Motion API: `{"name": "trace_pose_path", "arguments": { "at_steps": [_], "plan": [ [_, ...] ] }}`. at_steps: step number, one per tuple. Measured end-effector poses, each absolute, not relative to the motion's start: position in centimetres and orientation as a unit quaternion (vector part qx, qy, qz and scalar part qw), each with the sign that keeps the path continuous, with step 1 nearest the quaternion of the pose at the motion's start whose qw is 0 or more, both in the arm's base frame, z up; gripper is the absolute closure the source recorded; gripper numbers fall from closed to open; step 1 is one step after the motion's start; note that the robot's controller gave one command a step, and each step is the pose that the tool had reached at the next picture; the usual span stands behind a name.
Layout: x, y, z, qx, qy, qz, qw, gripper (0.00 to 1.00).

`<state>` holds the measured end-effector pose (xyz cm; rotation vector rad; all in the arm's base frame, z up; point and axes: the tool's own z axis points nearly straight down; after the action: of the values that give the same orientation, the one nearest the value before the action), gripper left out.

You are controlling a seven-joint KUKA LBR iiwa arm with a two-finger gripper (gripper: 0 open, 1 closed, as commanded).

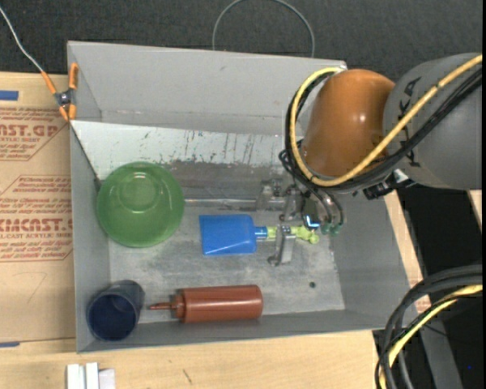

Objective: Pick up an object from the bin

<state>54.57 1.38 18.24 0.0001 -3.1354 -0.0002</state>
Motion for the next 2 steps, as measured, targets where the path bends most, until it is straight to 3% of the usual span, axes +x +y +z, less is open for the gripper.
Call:
{"name": "trace_pose_path", "arguments": {
  "at_steps": [1, 2],
  "plan": [
    [54.7, 1.4, 18.7, 0.0, -1.0, 0.0, -0.001, 0.0],
    [55.5, 0.8, 13.3, 0.065, -0.998, 0.0, -0.001, 0.0]
  ]
}}
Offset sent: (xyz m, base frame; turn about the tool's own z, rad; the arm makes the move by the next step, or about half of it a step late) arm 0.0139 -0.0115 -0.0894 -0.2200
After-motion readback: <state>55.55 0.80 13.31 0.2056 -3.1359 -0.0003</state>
